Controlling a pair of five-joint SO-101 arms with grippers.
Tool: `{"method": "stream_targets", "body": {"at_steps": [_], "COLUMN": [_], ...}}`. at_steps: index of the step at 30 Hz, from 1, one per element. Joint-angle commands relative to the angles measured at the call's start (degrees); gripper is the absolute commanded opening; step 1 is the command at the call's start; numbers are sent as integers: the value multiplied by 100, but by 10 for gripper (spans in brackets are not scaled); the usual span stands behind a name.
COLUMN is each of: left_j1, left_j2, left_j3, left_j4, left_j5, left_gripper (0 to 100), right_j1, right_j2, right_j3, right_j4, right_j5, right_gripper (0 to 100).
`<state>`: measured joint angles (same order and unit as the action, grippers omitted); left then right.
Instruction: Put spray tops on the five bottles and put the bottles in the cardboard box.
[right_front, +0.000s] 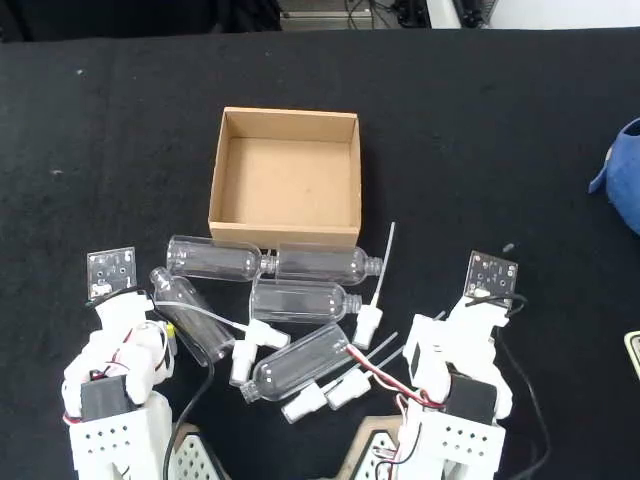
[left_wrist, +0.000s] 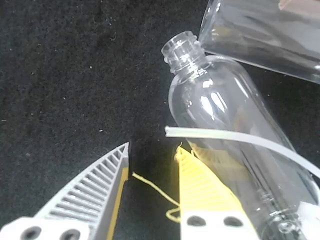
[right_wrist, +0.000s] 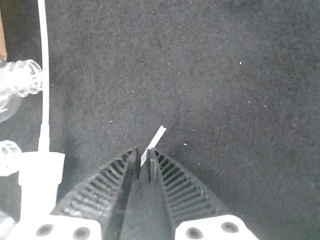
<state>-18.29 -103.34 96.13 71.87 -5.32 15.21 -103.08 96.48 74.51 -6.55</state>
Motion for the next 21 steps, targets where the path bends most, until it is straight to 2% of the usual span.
{"method": "stream_targets", "body": {"at_steps": [1, 17, 21], "left_j1": [13, -31, -251], "left_j2": [-26, -26, -35], "left_j3": [127, 127, 127], "left_j4": [70, 62, -510], "left_j5": [-9, -35, -53], "left_gripper": [30, 30, 30], "right_j1": [97, -18, -62], "right_j2": [-541, -541, -541], "right_j3": [-13, -13, -13], "right_j4": [18, -26, -659], "right_j5": [-35, 0, 0], "right_gripper": [11, 11, 11]}}
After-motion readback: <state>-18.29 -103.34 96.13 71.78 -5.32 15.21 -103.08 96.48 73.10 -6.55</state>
